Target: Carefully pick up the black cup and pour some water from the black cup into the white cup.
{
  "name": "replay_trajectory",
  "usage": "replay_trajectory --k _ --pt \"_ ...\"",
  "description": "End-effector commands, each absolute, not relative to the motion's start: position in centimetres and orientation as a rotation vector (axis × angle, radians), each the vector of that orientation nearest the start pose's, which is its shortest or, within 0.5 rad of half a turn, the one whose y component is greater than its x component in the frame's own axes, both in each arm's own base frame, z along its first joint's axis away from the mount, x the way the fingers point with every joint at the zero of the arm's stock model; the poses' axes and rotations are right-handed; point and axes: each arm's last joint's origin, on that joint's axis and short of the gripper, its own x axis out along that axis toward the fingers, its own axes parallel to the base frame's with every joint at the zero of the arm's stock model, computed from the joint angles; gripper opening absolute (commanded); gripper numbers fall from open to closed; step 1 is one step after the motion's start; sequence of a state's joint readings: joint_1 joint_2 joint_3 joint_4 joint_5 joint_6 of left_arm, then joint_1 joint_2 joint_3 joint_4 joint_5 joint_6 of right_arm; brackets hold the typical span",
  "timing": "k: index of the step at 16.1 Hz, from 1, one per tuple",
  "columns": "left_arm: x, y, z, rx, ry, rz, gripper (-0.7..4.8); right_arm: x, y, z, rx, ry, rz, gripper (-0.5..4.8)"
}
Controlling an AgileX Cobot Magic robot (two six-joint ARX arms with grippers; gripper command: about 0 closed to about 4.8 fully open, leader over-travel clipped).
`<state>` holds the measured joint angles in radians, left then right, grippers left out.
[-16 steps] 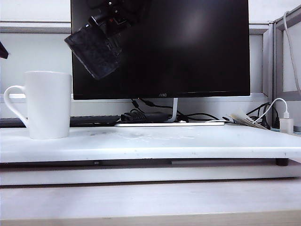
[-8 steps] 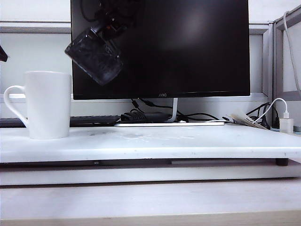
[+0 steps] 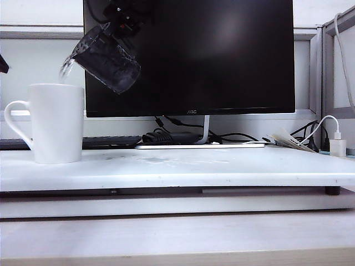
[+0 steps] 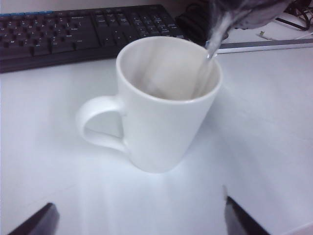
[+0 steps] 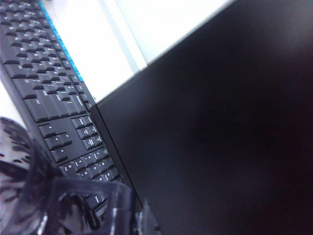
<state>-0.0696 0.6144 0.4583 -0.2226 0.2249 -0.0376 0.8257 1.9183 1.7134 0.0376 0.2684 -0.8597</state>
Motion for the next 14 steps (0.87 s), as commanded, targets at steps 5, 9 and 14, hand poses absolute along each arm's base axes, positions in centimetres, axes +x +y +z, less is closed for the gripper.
replay_trajectory --k 5,9,14 --pt "14.3 -1.7 24.1 -0.064 0.392 -0.289 4.79 31.0 33.4 36.2 -0.939 -0.237 0.546 -0.07" --pt "14.3 -1.7 24.0 -0.065 0.41 -0.288 4.79 31.4 33.9 35.5 -0.961 -0.263 0.536 -0.07" --pt "14.3 -1.7 23.9 -0.065 0.412 -0.288 4.79 31.7 34.2 35.2 -0.991 -0.302 0.517 -0.07"
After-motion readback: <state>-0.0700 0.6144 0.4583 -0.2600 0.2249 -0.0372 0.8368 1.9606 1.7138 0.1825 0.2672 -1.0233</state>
